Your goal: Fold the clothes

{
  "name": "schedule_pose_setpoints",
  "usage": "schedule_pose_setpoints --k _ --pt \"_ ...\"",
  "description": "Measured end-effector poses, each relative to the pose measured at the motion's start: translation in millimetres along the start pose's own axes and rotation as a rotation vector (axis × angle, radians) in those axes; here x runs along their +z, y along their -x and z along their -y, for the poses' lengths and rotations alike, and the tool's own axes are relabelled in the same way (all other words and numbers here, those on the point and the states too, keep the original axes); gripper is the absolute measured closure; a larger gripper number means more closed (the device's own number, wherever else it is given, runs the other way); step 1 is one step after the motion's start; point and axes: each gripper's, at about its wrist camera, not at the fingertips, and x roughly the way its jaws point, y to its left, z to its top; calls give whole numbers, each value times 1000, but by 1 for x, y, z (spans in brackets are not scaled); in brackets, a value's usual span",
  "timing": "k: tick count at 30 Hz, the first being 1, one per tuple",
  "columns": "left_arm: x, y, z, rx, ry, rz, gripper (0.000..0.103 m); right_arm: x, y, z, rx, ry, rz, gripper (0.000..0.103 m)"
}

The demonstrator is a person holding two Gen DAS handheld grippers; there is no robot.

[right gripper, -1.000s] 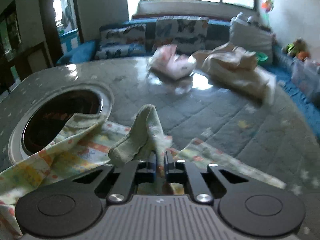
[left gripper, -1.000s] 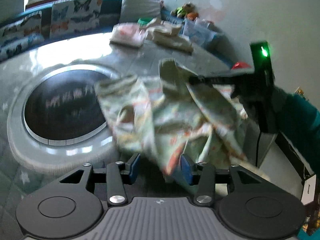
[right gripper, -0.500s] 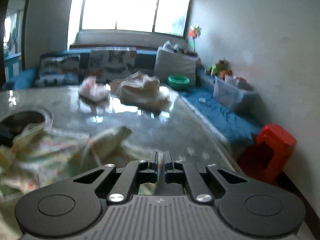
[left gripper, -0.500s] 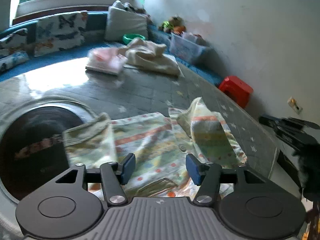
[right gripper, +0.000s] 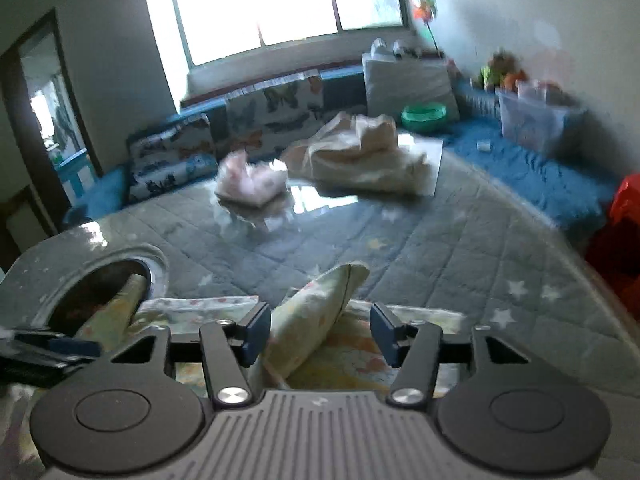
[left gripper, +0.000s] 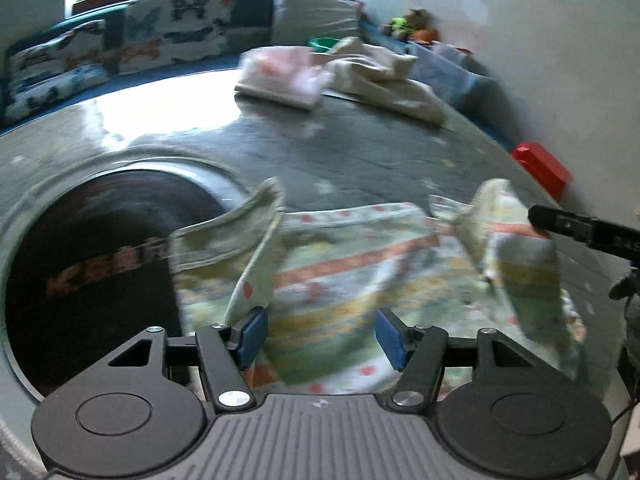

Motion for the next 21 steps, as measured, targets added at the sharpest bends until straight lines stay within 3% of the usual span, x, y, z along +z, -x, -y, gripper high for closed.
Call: schedule_pose_setpoints --k 3,5,7,10,16,21 --pt "-3 4 -10 59 18 18 40 0 -24 4 4 -43 -51 47" --pt "-5 5 -17 77 31 16 40 -4 -33 6 18 -60 -77 54" --pt "-8 5 -23 98 42 11 40 -9 -33 5 41 -53 -89 79" --pt "-12 3 -28 127 48 8 40 -14 -19 -3 2 19 -53 93" --pt "-20 7 -37 144 61 5 40 -27 35 -6 -169 140 75 96" --pt "-25 8 -44 154 55 3 40 -56 77 -5 -339 207 103 96"
